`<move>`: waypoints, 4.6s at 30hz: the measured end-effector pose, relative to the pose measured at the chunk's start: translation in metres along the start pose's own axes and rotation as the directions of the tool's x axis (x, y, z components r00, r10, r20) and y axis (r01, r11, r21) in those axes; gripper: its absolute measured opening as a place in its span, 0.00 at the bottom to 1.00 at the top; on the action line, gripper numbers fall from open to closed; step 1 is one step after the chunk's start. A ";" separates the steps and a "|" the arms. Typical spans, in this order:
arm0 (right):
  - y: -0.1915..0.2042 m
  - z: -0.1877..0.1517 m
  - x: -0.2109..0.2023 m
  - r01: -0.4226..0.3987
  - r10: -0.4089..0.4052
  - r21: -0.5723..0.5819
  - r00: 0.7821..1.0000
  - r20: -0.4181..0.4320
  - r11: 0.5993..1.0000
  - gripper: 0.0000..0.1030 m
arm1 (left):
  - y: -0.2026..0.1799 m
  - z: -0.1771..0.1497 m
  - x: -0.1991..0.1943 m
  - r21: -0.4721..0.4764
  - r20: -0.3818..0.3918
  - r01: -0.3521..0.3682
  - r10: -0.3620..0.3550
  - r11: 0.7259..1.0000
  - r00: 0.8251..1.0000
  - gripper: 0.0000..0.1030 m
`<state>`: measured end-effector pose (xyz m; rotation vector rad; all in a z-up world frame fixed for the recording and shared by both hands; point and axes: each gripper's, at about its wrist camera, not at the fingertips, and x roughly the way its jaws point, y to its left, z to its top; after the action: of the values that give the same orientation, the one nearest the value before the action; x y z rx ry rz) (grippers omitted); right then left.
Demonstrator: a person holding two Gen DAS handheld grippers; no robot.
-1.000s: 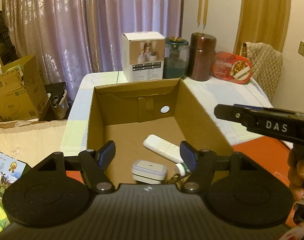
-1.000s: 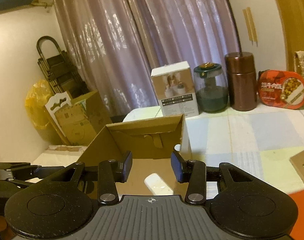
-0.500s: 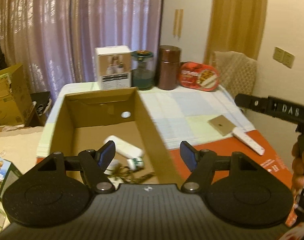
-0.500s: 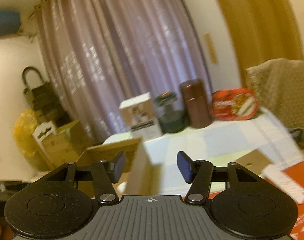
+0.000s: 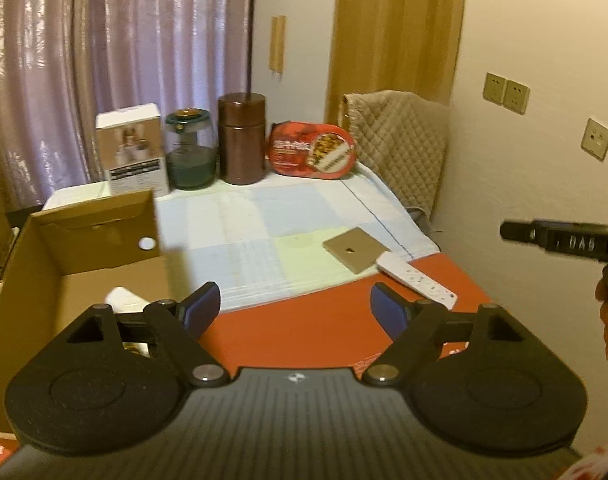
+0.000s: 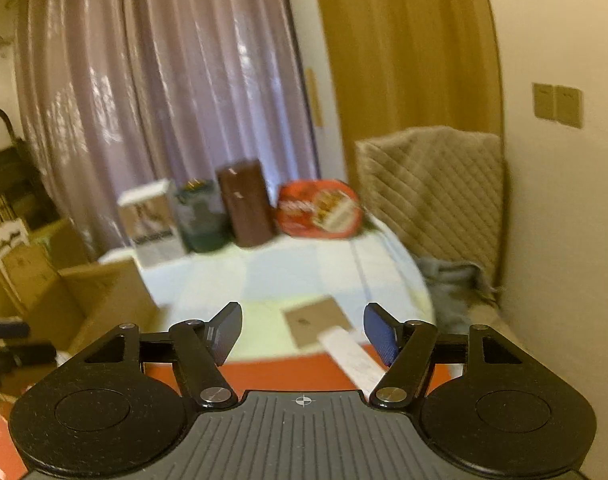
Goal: Organize rigid objects
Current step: 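Withdraw both open tools from the box back toward the mat, then grasp the white remote control with the right tool, then move the left tool to the gold TP-LINK plate while the right holds the remote, then grasp the gold TP-LINK plate with the left tool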
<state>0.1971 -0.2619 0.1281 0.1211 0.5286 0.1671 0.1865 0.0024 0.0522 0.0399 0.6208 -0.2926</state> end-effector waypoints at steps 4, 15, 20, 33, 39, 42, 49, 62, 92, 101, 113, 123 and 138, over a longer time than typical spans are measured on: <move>-0.023 -0.019 0.010 0.005 -0.007 -0.035 0.998 -0.056 0.999 0.63 | -0.018 -0.001 0.023 0.009 -0.022 -0.004 0.004 1.000 1.000 0.80; -0.049 -0.049 0.094 -0.090 0.061 -0.193 0.987 -0.148 0.977 0.63 | -0.048 -0.009 0.110 0.011 -0.075 -0.036 0.037 0.999 0.997 0.83; -0.058 -0.056 0.143 -0.116 0.072 -0.235 0.980 -0.187 0.965 0.63 | -0.052 -0.013 0.150 -0.009 -0.092 -0.038 0.037 0.999 0.995 0.83; -0.061 -0.075 0.218 -0.165 0.092 -0.281 0.963 -0.255 0.945 0.49 | -0.045 -0.028 0.218 -0.043 -0.128 -0.035 0.029 0.998 0.991 0.83; -0.061 -0.079 0.220 -0.153 0.084 -0.292 0.969 -0.233 0.944 0.36 | -0.038 -0.027 0.229 -0.060 -0.125 -0.040 0.032 0.997 0.992 0.83; -0.062 -0.077 0.220 -0.131 0.067 -0.270 0.970 -0.236 0.954 0.34 | -0.036 -0.027 0.234 -0.064 -0.126 -0.039 0.030 0.997 0.992 0.83; -0.063 -0.057 0.218 -0.065 0.017 -0.255 0.982 -0.187 0.965 0.34 | -0.031 -0.025 0.243 -0.071 -0.128 -0.043 0.033 0.997 0.991 0.83; -0.047 -0.036 0.280 -0.031 -0.093 -0.367 0.945 -0.313 0.930 0.34 | -0.019 -0.026 0.255 -0.098 -0.116 -0.028 0.017 0.995 0.993 0.83; -0.029 -0.051 0.265 -0.190 0.082 -0.311 0.940 -0.330 0.931 0.34 | -0.007 -0.007 0.293 -0.177 -0.099 -0.062 0.045 0.982 0.994 0.88; -0.072 -0.056 0.243 -0.047 -0.017 -0.223 0.961 -0.278 0.974 0.34 | -0.036 -0.001 0.320 -0.144 -0.138 -0.046 0.026 0.988 0.990 0.91; -0.073 -0.063 0.226 -0.038 -0.011 -0.178 0.964 -0.266 0.983 0.34 | -0.042 -0.011 0.308 -0.047 -0.182 -0.080 0.070 0.996 0.981 0.86; -0.055 -0.076 0.207 -0.077 0.035 -0.152 0.964 -0.265 0.985 0.34 | -0.048 -0.043 0.271 0.013 -0.180 -0.079 0.080 0.997 0.980 0.89; -0.047 -0.078 0.182 -0.050 0.019 -0.120 0.968 -0.249 0.991 0.34 | -0.049 -0.034 0.243 0.007 -0.175 -0.058 0.058 0.998 0.983 0.83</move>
<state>0.3180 -0.2683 -0.0356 -0.0146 0.7633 0.2509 0.3409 -0.1034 -0.1137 0.0857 0.7930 -0.2342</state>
